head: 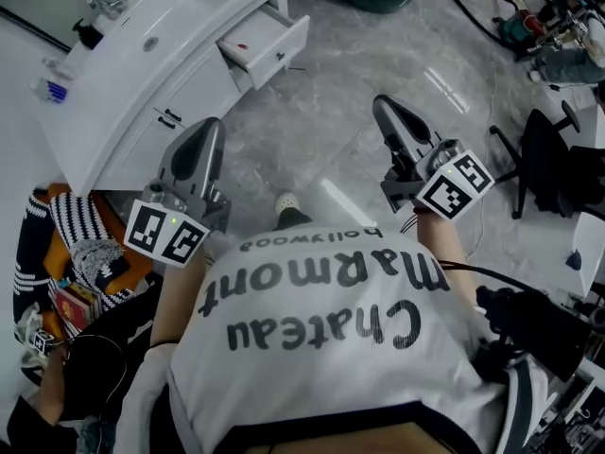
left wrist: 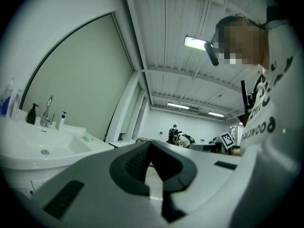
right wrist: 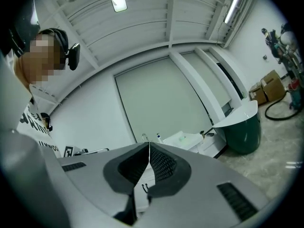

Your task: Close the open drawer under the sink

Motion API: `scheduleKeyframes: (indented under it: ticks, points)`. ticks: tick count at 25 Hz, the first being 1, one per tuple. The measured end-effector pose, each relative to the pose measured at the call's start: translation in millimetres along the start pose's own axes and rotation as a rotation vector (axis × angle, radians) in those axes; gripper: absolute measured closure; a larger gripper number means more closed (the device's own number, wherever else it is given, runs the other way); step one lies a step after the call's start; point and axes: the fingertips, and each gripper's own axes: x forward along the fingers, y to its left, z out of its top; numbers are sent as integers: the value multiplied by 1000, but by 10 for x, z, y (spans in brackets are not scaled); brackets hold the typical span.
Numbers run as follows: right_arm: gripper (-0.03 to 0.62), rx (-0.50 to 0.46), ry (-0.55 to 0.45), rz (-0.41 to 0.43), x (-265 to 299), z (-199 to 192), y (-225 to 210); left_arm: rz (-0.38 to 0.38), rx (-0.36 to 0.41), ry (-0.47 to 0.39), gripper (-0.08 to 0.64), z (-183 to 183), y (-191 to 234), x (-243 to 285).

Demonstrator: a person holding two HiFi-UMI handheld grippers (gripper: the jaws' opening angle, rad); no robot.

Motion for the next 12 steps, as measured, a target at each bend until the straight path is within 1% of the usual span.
scheduleKeyframes:
  ticks: [2,5,12]
  points:
    - [580,9,-3,-20,224,-16,-117,-23,29,15,552,2,174,116]
    - [580,26,-13,-36,310,-18,-186,-37,69,33,552,5,206,183]
    - [580,20,-30,-17,319,0,-167,-10,73,49,552,-24,240,207]
